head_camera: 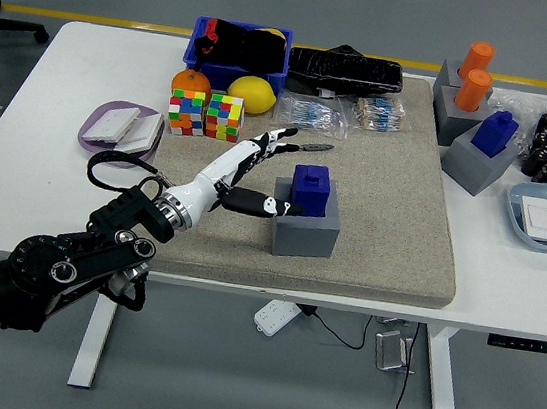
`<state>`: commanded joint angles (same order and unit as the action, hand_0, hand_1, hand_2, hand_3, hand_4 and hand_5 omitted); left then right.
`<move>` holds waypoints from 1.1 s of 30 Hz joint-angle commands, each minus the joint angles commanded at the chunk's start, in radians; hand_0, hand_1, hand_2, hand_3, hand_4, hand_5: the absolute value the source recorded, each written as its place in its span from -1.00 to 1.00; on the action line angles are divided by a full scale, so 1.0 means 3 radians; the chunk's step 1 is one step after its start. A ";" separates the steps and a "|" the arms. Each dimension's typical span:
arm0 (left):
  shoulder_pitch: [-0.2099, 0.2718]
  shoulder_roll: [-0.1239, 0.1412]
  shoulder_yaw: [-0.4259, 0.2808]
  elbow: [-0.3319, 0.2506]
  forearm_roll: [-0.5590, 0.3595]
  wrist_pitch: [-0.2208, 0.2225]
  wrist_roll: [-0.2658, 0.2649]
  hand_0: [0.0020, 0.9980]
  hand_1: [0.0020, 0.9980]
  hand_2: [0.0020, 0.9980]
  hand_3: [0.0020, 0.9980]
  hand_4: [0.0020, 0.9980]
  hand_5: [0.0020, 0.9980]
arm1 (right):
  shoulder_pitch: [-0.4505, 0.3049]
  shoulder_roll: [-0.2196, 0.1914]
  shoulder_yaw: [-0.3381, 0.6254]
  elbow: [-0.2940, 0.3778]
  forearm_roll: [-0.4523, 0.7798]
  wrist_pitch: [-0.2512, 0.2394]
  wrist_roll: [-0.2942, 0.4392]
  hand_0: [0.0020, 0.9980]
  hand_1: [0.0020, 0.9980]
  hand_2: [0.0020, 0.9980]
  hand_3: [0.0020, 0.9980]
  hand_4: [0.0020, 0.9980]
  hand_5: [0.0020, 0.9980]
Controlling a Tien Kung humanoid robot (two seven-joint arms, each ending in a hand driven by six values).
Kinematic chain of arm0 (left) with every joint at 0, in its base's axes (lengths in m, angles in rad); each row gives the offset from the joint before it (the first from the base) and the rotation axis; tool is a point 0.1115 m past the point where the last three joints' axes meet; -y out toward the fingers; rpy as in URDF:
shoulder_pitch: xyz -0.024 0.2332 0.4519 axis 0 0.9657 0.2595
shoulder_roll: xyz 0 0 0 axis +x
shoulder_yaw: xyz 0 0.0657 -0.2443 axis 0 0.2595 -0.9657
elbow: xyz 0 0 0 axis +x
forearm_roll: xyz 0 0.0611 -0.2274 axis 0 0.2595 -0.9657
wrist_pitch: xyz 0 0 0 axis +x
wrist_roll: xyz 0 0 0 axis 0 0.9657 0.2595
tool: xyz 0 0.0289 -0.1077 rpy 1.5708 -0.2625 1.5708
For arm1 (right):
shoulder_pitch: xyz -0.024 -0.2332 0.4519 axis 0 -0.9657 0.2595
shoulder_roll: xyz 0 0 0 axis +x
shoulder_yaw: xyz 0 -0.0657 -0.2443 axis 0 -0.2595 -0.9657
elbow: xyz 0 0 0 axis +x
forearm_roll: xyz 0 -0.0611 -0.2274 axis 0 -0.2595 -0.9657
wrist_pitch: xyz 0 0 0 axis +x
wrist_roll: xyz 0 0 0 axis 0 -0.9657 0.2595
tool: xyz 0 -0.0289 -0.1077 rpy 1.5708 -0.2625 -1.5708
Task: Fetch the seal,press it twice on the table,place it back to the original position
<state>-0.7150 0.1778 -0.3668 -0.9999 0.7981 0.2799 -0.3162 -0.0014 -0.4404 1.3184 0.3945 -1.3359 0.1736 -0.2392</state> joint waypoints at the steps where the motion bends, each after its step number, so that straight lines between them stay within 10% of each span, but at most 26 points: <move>1: 0.0000 -0.0014 0.0007 0.0010 -0.0007 0.0009 -0.0005 0.97 0.76 0.68 1.00 1.00 -0.76 | 0.0002 -0.0002 -0.0002 0.0001 0.0000 0.0000 0.0000 0.81 0.51 0.51 0.54 0.76 0.11; 33: 0.0056 -0.0245 0.0032 0.0113 -0.0058 0.0232 -0.0071 0.85 0.51 0.51 0.94 0.97 -1.00 | 0.0014 -0.0013 -0.0033 0.0003 -0.0002 -0.0002 -0.0002 0.81 0.51 0.51 0.54 0.77 0.11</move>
<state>-0.6982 0.1042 -0.3573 -0.9661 0.7806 0.3496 -0.3375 0.0027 -0.4444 1.3086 0.3954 -1.3364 0.1730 -0.2399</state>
